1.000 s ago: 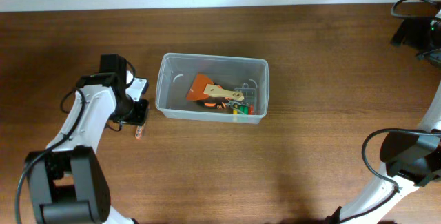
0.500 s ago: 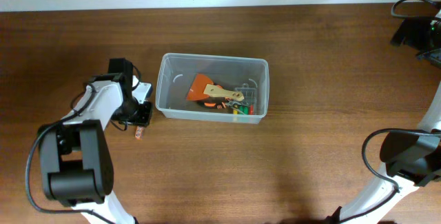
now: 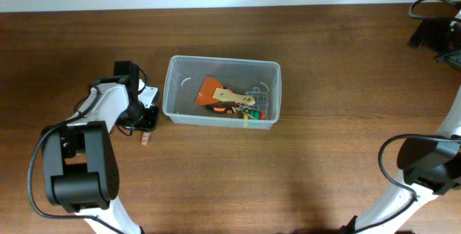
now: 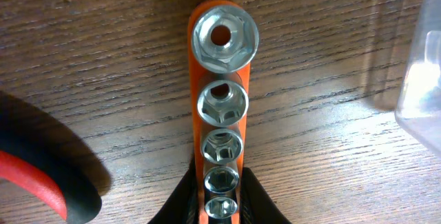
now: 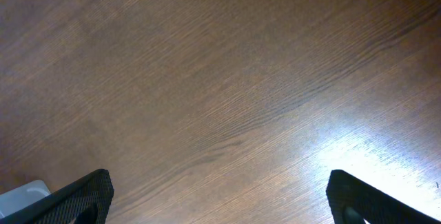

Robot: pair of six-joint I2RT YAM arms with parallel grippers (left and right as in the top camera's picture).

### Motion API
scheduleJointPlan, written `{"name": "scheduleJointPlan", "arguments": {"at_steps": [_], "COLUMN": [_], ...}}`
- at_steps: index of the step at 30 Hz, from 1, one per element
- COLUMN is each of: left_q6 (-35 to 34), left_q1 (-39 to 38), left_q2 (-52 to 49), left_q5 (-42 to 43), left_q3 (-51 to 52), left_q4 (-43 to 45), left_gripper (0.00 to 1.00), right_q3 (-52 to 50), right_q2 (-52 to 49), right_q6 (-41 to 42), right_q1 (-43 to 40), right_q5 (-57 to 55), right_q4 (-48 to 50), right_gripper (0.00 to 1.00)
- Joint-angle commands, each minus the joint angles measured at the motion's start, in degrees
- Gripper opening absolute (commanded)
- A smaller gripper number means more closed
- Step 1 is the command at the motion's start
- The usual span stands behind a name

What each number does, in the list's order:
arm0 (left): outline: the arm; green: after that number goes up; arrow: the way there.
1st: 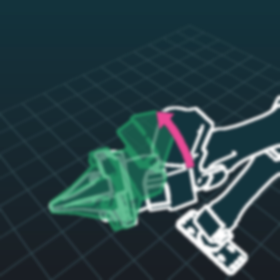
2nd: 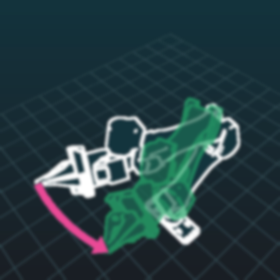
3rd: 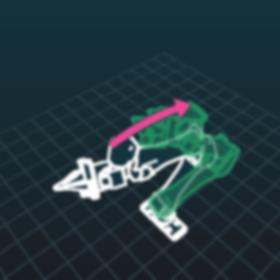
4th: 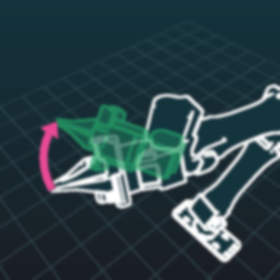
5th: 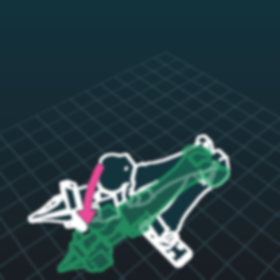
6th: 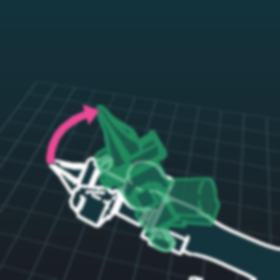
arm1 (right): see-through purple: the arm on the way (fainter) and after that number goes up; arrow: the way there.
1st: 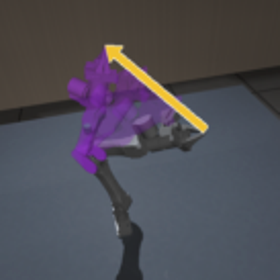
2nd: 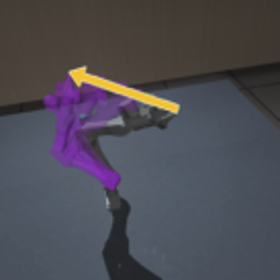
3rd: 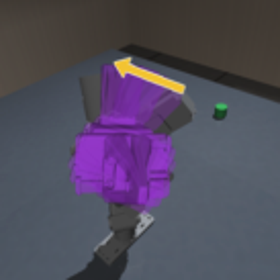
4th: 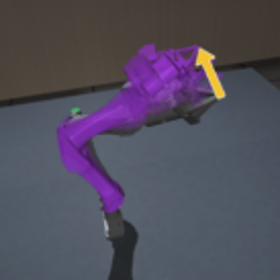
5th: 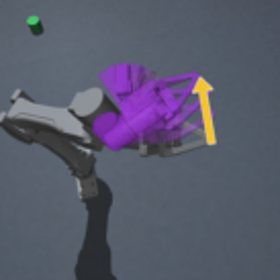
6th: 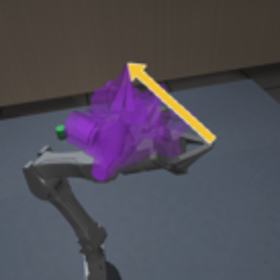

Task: Pack container
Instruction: 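Lower left gripper onto the socket strip and close on it, then lift the socket strip with left gripper and lower into container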

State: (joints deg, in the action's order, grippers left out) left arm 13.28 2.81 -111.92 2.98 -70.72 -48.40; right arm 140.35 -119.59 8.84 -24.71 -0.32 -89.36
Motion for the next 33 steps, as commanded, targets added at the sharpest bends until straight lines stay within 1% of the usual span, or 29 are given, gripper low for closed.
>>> {"name": "scheduleJointPlan", "arguments": {"at_steps": [1,3,6,14,20,24,29,33], "left_q6": [-0.6,-1.5,-1.7,-2.1,-2.1,-2.1,-2.0,-2.1], "left_q1": [0.0,0.0,0.0,0.0,0.0,-0.3,-3.1,-8.7], "left_q2": [-3.1,-3.0,-2.5,1.4,6.1,10.3,15.2,17.9], "left_q5": [1.3,1.3,1.3,0.2,-2.4,-2.3,-2.3,-2.3], "left_q3": [0.9,0.1,-1.4,-9.0,-15.0,-19.3,-22.8,-24.2], "left_q4": [-0.2,-0.7,-1.7,-5.8,-9.1,-10.7,-10.8,-10.6], "left_gripper": [0.07,0.03,0.02,0.02,0.02,0.02,0.02,0.02], "right_q3": [-0.1,-0.1,-0.1,-0.1,-0.1,-0.1,-0.1,-0.1], "right_q2": [0.2,0.2,0.2,0.2,0.2,0.2,0.2,0.2], "right_q6": [0.3,0.3,0.3,0.3,0.3,0.3,0.3,0.3], "right_q1": [0.3,0.3,0.3,0.3,0.3,0.3,0.3,0.3], "right_q5": [0.1,0.1,0.1,0.1,0.1,0.1,0.1,0.1], "right_q4": [0.0,0.0,0.0,0.0,0.0,0.0,0.0,0.0], "right_gripper": [0.99,0.99,0.99,0.99,0.99,0.99,0.98,0.99]}}
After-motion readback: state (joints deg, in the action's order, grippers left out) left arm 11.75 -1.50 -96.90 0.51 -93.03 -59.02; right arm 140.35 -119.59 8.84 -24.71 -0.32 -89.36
